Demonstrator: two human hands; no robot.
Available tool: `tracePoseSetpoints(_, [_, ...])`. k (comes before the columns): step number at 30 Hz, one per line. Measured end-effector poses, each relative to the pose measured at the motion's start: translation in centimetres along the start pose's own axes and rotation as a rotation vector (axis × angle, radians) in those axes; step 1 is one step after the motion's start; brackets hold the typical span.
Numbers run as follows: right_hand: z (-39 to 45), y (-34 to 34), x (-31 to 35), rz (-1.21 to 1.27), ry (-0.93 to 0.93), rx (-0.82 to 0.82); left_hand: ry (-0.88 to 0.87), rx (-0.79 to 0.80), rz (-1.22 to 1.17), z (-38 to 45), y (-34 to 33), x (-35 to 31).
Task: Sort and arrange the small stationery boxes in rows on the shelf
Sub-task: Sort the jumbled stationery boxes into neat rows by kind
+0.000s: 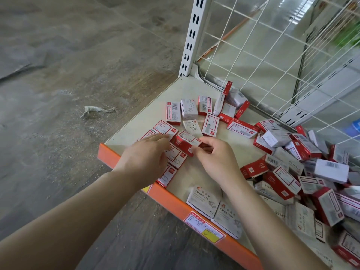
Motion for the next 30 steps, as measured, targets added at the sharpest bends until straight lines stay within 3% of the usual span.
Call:
tracePoseSetpoints(16, [1.4, 1.0, -0.3, -0.081, 0.007, -0.135, 0.007, -0.034, -0.011, 0.4, -0.2, 0.6])
tracePoseSetpoints(30, [0.8, -0.6, -0.3, 0.016, 0.032, -0.004, 0.003, -0.025, 0.027, 0.3, -0.4, 0.4])
Point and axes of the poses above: each hand's wrist, its own z-axis towards the middle knuckle, its own y-axis out of the back of the hand, x = y × z, the point moved 6 cm from there along z, towards the middle knuckle, and after that the axes turned 3 degrees about -y, right-handed, at the moved point
